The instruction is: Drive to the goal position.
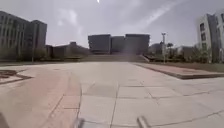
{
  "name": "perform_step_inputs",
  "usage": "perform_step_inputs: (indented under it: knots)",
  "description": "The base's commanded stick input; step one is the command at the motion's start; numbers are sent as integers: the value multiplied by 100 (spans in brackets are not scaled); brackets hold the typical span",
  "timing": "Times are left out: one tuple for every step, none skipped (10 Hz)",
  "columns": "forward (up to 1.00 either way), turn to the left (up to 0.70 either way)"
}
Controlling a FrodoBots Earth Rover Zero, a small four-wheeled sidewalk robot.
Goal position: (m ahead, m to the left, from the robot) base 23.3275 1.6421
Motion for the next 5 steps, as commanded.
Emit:
perform_step_inputs:
  knots:
    - [70,0]
    - [70,0]
    - [70,0]
    - [70,0]
    - [70,0]
